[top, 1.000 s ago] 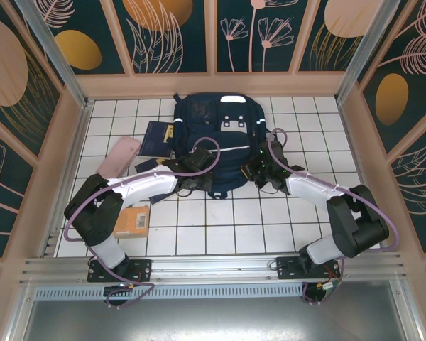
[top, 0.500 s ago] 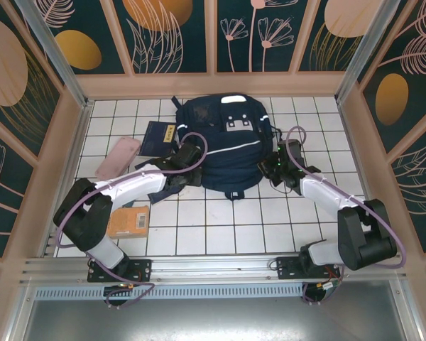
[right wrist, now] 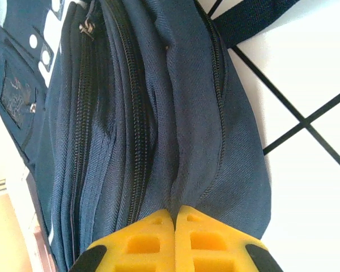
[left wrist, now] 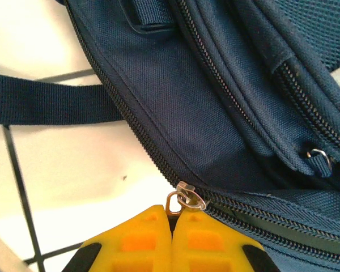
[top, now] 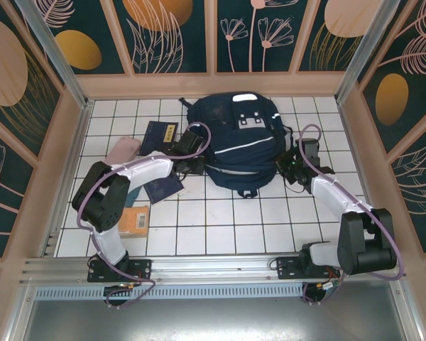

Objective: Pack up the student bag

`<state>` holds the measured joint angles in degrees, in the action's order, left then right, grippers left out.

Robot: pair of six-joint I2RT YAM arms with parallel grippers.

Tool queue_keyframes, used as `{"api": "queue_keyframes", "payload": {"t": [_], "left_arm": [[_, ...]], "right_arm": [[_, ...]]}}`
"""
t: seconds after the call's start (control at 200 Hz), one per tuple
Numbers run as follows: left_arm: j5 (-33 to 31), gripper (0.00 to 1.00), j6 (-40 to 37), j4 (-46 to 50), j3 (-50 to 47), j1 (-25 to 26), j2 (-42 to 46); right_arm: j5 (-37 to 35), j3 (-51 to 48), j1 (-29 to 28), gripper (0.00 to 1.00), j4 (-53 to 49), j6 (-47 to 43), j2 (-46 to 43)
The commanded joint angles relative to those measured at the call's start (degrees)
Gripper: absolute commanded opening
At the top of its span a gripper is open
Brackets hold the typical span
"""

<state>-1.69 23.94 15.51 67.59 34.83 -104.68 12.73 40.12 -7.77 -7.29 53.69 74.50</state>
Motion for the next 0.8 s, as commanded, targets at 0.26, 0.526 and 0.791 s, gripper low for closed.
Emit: {"api": "queue_keyframes", "payload": {"t": [0.26, 0.526, 0.791], "left_arm": [[-5.91, 0.00, -2.47, -8.25, 9.07, -4.99, -8.88], [-6.21, 0.48, -0.40, -2.19, 14.64, -5.17, -9.12], [-6.59, 0.76, 8.14, -0.70, 1.18, -7.62, 7.70]], "right_arm": [[-2.15, 1.54, 6.62, 0.00, -3.61, -7.76, -3.63], [7.82, 2.25, 6.36, 0.13, -0.86, -15.14, -6.53], [-1.16, 10.43, -9.84, 0.45, -6.48, -21.09, -3.86]]}}
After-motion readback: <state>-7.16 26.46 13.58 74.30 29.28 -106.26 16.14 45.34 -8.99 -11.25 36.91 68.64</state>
